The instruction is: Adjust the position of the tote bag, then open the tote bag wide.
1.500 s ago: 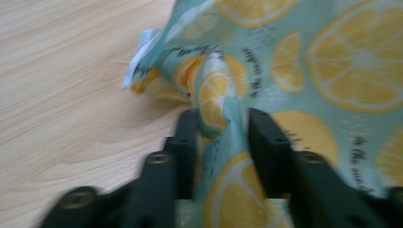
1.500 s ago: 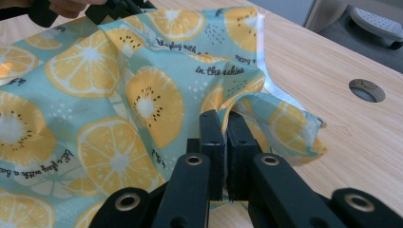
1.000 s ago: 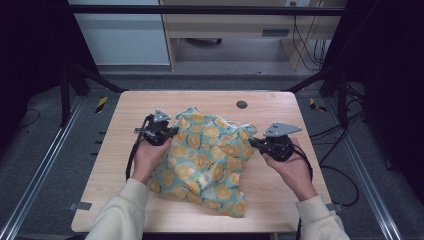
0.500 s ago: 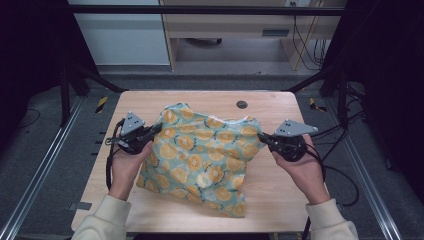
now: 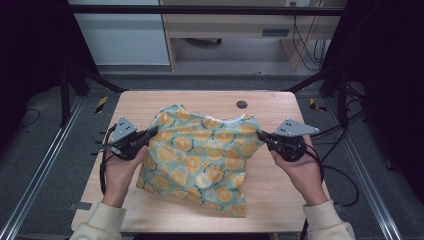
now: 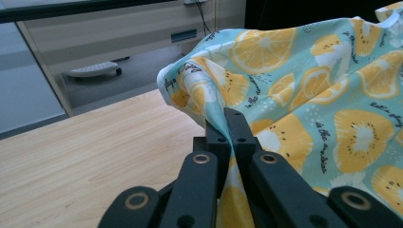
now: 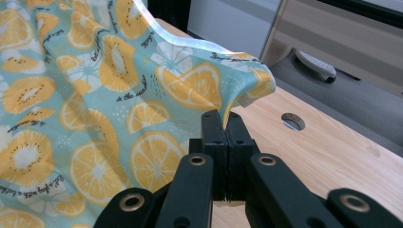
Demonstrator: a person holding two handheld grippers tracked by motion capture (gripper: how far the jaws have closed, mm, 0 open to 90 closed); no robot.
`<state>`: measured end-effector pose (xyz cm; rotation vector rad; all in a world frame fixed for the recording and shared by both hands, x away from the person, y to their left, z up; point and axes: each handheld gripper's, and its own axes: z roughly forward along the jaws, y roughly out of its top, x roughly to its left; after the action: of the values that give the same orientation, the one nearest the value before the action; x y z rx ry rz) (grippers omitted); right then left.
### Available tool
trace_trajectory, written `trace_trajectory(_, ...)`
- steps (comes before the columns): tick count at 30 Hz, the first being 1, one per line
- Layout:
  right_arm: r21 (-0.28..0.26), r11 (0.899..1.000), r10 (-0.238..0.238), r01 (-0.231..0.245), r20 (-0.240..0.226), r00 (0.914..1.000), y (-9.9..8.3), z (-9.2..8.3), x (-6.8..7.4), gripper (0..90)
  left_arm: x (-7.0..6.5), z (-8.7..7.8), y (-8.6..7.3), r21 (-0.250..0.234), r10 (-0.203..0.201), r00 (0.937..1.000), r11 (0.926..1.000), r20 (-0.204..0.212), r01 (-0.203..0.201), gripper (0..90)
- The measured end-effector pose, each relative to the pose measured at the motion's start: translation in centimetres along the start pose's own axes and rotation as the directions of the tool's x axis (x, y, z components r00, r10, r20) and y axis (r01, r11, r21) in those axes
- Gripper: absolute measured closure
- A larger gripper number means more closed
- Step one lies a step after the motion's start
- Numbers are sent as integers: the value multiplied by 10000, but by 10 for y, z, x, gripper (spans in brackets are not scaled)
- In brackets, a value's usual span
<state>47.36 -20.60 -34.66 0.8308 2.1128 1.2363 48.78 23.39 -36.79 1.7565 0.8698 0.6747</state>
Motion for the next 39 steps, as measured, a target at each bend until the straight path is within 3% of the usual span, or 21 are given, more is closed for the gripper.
trace_trajectory(8,-287,9993,253,-244,316,9992,0,-1,0,898,-3,-6,1,-226,70,10000,9997,-38,-71,900)
trace_trajectory(12,-456,9984,334,-321,280,9991,-2,-5,5,898,-6,-14,-5,-304,210,9998,9993,56,-209,900)
trace_trajectory(18,-725,9966,405,-387,225,9989,-8,-7,10,899,-6,-20,-10,-270,-3,9998,9996,209,8,900)
trace_trajectory(29,-1198,9914,536,-522,83,9985,-14,-7,16,898,-9,-32,-14,-334,56,9999,9994,156,-51,900)
trace_trajectory(39,-1103,9925,524,-533,-108,9986,-20,-2,21,898,-9,-34,-25,-182,-66,9999,9998,139,69,900)
